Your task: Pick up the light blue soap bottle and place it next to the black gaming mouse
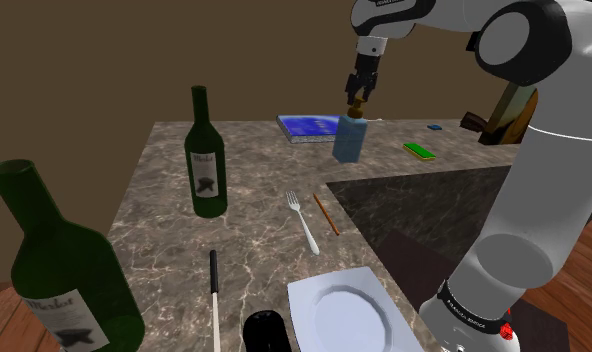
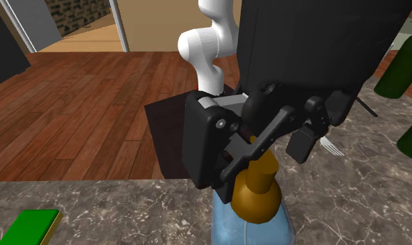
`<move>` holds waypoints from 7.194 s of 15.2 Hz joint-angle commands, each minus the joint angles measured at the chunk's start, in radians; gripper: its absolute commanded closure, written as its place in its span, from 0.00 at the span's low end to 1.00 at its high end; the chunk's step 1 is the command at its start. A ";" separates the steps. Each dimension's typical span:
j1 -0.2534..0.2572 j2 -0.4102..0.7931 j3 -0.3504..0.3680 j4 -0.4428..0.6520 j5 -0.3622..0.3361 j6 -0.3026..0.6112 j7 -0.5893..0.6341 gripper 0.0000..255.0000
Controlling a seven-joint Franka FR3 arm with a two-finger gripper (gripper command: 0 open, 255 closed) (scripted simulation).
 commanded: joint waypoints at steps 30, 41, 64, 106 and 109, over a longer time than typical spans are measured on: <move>-0.033 0.081 -0.009 0.365 0.033 -0.290 -0.014 1.00; 0.120 -0.223 0.086 0.025 -0.085 -0.233 0.209 1.00; 0.314 -0.568 0.465 -0.326 -0.045 -0.237 0.779 1.00; 0.414 -0.573 0.692 -0.564 0.045 0.007 1.069 0.00; 0.413 -0.572 0.690 -0.529 0.043 -0.027 1.070 0.00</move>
